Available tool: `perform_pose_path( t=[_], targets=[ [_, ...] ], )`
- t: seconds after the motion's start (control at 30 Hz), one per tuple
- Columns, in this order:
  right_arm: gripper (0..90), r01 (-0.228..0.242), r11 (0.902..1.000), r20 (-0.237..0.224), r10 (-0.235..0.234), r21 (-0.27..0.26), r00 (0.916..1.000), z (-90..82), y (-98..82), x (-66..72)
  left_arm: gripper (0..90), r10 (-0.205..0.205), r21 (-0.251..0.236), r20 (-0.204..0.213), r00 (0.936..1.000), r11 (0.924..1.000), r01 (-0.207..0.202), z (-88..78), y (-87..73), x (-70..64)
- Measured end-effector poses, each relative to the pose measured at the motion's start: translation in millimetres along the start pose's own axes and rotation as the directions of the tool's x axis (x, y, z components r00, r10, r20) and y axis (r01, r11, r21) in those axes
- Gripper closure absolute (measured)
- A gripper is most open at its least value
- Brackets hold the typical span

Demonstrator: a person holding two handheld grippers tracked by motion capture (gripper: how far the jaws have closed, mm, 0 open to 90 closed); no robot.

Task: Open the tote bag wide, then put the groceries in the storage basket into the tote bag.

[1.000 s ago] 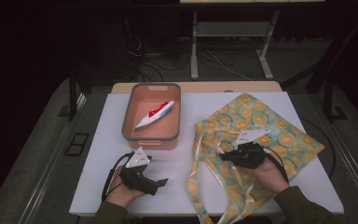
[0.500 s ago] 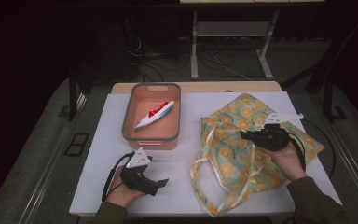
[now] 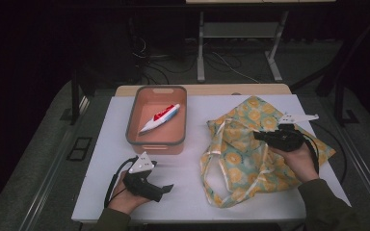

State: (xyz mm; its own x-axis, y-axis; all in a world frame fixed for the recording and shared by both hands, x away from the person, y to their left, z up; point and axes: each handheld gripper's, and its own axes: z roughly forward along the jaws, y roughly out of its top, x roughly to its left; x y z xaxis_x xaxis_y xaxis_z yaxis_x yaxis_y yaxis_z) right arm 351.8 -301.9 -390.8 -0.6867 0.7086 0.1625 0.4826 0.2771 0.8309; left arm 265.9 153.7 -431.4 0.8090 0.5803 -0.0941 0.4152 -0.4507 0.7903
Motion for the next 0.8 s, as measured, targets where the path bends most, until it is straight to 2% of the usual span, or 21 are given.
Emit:
perform_pose_path(
  t=[0.13,0.27,0.53,0.63,0.8],
  targets=[
    [89.2,0.002,1.0000,-0.003,-0.002,0.005,1.0000,0.6,-0.4,1.2,0.0,-0.006,0.000,0.001,1.0000,1.0000,0.006,-3.6,3.0,1.3],
    [89.2,0.004,1.0000,-0.007,-0.004,0.008,1.0000,1.2,-0.5,1.6,0.0,-0.017,-0.011,0.029,0.9994,0.9998,0.017,-7.5,7.5,0.7],
    [89.2,0.001,1.0000,-0.015,-0.001,0.007,0.9999,1.8,-1.0,1.8,0.0,0.003,-0.016,0.073,0.9973,0.9999,-0.002,-12.2,23.7,-2.2],
    [89.2,0.007,0.9999,-0.017,-0.007,0.011,0.9998,2.4,-1.4,2.9,0.0,0.018,-0.026,0.069,0.9974,0.9995,-0.016,-12.0,30.0,-2.9],
    [89.2,0.012,0.9998,-0.020,-0.012,0.015,0.9997,3.8,-1.1,5.0,0.0,0.013,-0.049,0.066,0.9977,0.9988,-0.010,-12.9,41.5,0.9]
  ],
)
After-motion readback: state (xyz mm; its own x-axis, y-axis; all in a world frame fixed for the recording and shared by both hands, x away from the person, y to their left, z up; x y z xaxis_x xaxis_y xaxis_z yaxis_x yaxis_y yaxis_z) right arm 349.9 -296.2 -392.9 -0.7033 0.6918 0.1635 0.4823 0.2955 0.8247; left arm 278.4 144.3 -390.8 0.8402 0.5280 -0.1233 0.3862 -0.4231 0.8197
